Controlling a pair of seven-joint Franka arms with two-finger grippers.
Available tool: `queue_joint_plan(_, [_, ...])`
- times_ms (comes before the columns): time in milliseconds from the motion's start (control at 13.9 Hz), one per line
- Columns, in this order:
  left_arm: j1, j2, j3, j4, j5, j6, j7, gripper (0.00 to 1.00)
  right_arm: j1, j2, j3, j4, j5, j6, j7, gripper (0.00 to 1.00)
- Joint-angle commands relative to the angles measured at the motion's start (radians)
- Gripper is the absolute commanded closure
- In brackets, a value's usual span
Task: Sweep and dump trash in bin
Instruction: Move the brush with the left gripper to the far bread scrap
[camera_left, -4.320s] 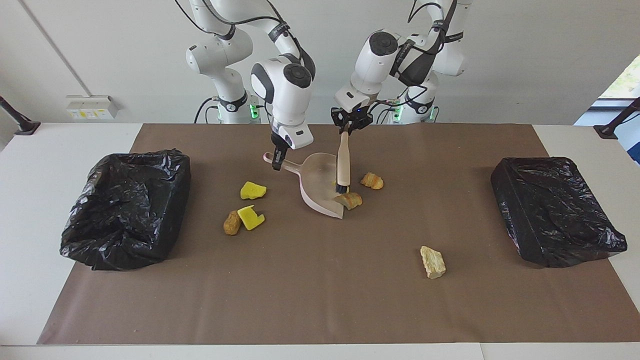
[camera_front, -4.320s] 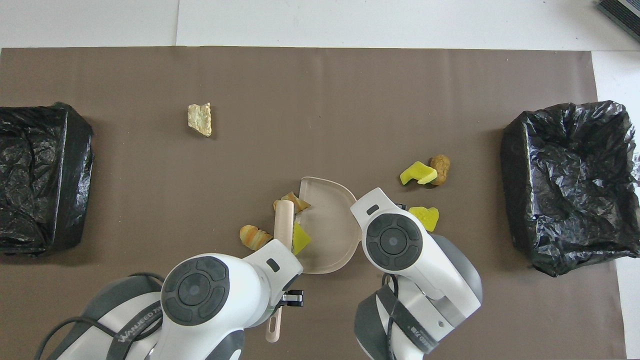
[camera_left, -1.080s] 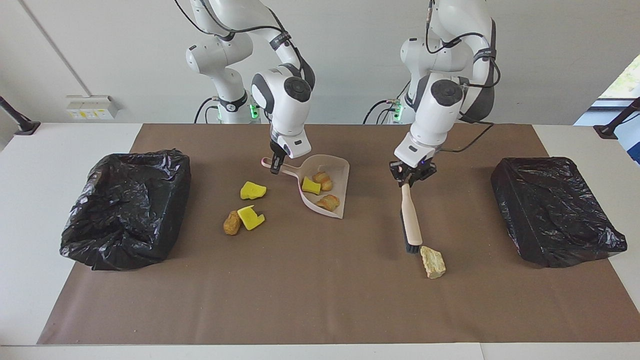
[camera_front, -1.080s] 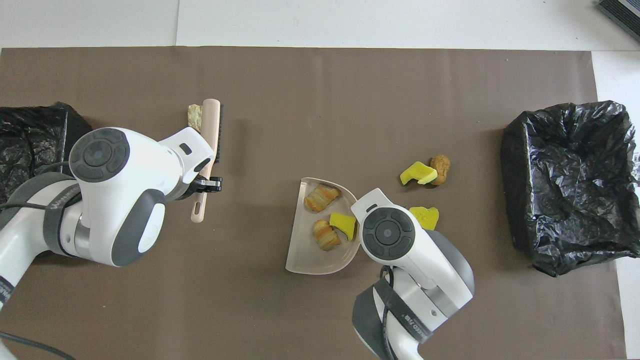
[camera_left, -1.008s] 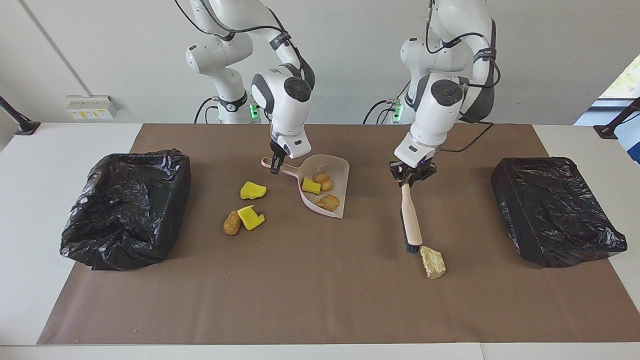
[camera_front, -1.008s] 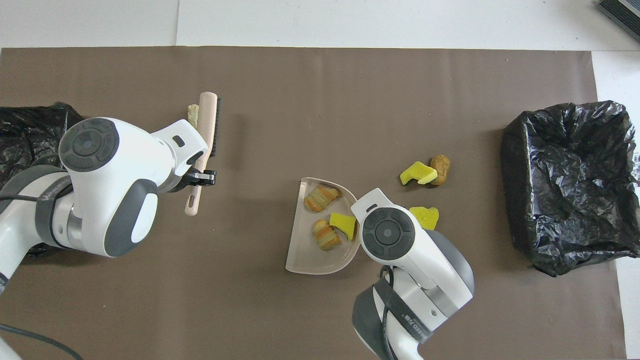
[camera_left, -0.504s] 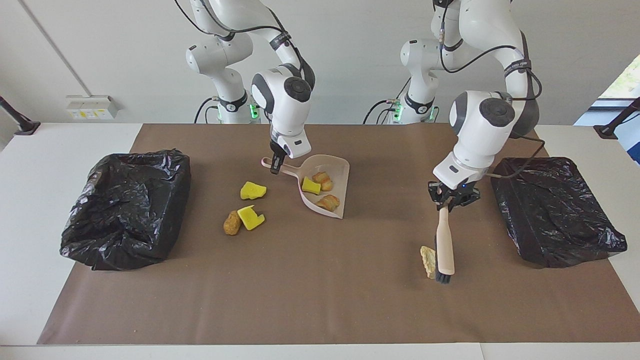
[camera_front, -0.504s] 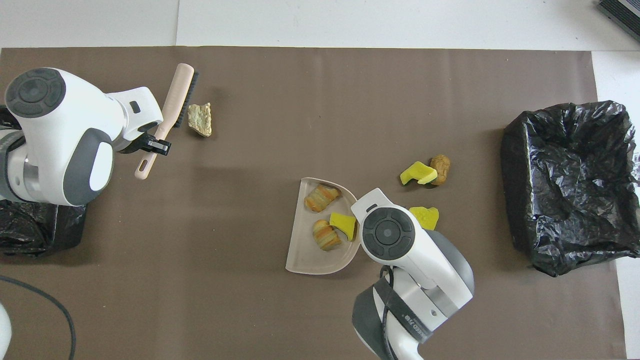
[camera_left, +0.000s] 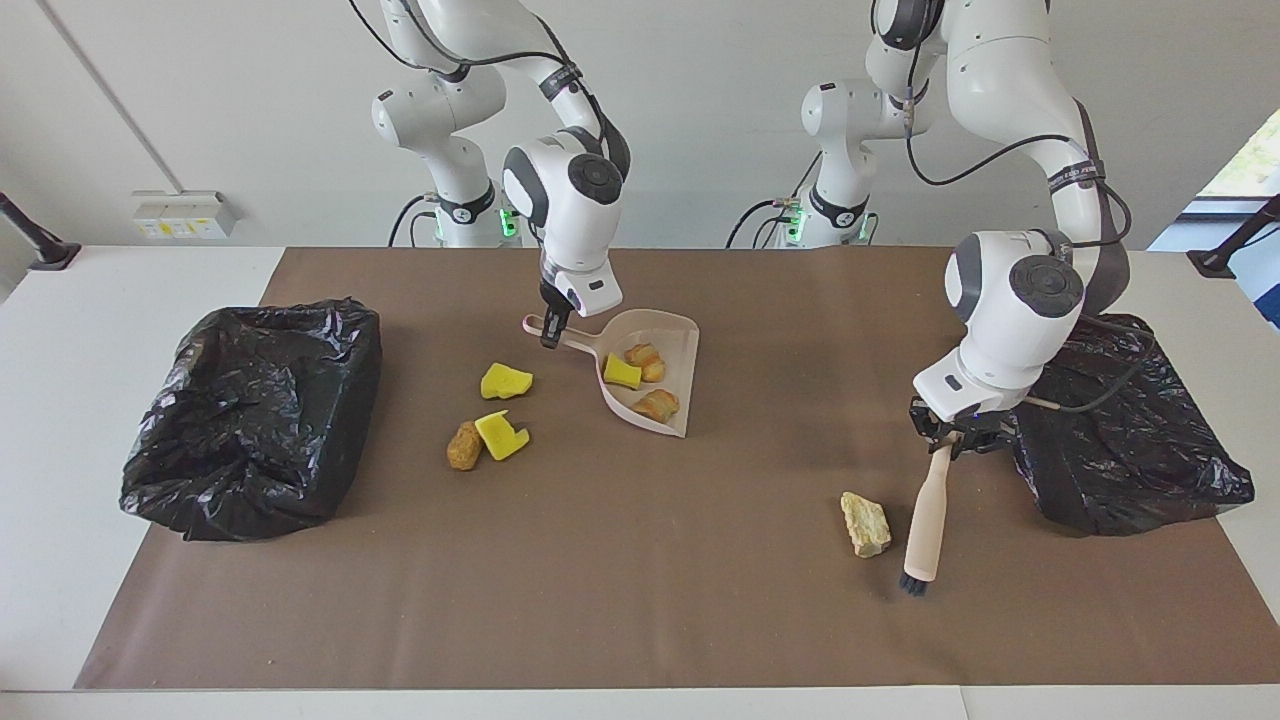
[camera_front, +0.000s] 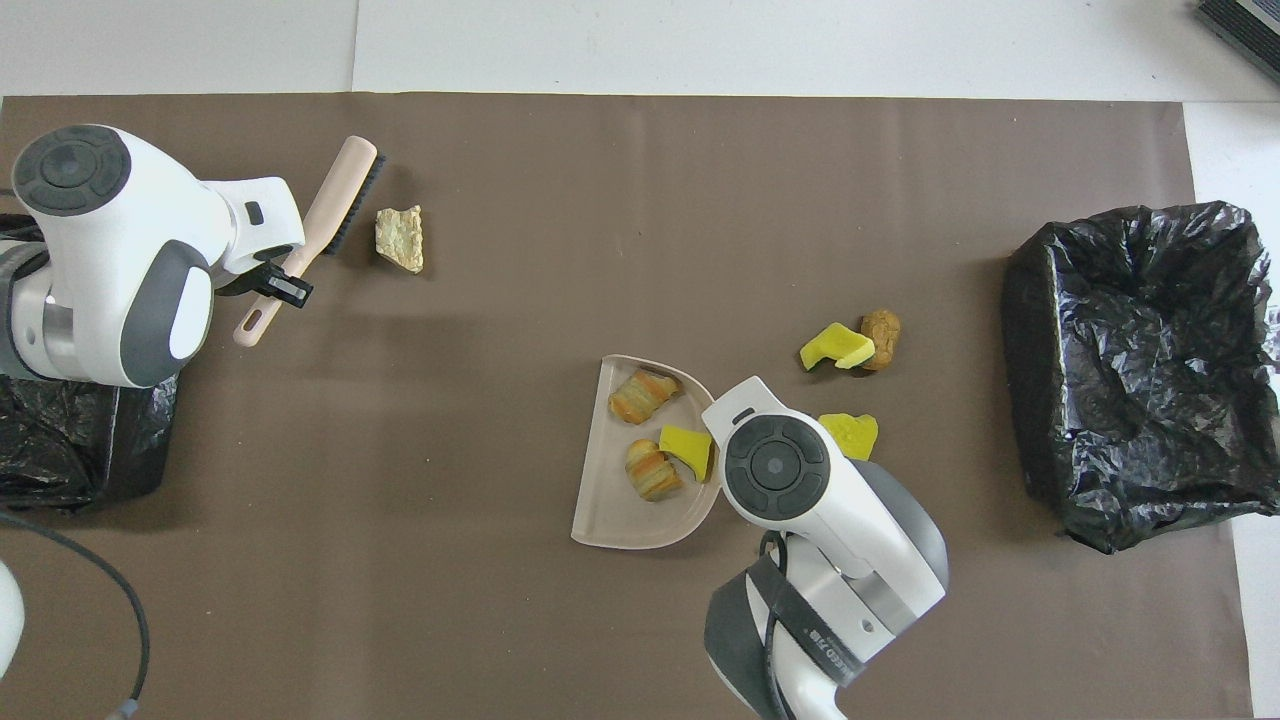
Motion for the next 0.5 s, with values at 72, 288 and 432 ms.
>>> queue_joint_plan(72, [-0.006, 0.009, -0.012, 0.007, 0.010, -0.022, 0.004, 1.00, -0.001, 0.007, 0.006, -0.006, 0.014, 0.025, 0.013, 1.00])
queue_joint_plan(288, [-0.037, -0.028, -0.022, -0.071, -0.001, -0.025, -0.029, 1.00, -0.001, 0.007, 0.006, -0.006, 0.014, 0.025, 0.013, 1.00])
queue_joint_plan(432, [-0.070, -0.068, -0.022, -0.135, -0.001, -0.028, -0.074, 1.00, -0.001, 0.007, 0.006, -0.006, 0.014, 0.025, 0.013, 1.00])
